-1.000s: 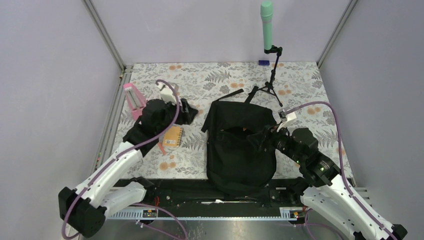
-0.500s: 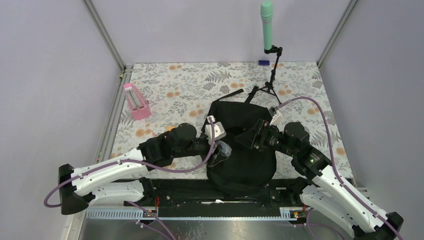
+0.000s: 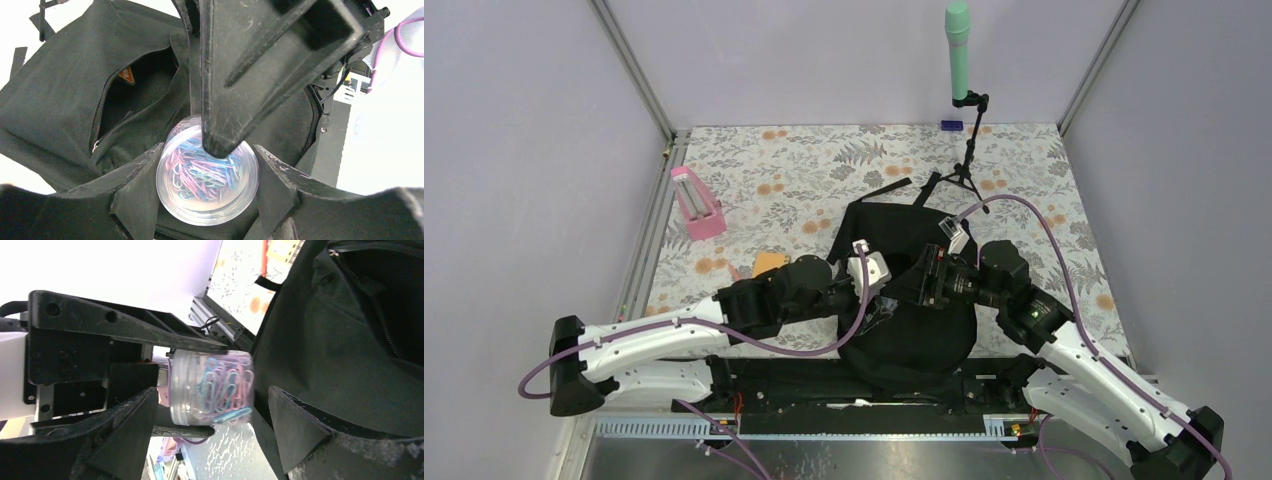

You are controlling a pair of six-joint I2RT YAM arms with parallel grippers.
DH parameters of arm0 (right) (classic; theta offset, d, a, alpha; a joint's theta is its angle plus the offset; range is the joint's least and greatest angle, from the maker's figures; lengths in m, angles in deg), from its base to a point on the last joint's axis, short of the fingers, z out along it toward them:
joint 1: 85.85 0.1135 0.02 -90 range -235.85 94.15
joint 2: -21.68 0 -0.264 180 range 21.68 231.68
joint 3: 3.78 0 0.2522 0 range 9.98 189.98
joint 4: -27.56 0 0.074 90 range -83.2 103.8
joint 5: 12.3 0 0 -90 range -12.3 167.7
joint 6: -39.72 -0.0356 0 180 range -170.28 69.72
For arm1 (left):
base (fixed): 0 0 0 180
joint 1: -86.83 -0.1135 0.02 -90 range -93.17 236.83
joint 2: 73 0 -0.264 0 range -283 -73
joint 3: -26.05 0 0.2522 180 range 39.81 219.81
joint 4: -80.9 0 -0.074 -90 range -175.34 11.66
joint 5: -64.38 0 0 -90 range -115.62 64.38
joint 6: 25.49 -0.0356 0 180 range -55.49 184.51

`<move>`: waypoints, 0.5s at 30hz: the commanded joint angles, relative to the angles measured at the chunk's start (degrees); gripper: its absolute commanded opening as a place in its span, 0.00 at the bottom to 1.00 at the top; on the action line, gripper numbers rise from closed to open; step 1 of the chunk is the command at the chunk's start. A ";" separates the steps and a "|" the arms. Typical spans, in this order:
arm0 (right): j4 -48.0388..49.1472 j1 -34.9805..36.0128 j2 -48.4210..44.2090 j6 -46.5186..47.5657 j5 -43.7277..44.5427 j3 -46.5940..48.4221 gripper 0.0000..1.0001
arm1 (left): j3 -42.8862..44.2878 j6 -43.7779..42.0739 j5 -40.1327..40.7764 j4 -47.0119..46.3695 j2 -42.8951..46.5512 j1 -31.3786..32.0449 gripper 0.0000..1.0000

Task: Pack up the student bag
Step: Pick up the stationery from the center of the board.

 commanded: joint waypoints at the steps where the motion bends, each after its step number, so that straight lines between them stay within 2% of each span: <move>1: 8.05 1.00 -0.12 -1.97 -4.49 -1.05 0.88 | 2.69 -0.84 1.02 -5.66 -1.46 0.64 0.31; 13: 8.34 2.25 1.97 -2.24 -4.70 -1.02 0.80 | 3.88 -3.05 1.55 -5.62 -1.80 0.86 0.31; 15: 8.58 2.37 2.23 -2.23 -4.77 -1.07 0.76 | 3.97 -3.33 1.92 -5.41 -1.91 0.86 0.31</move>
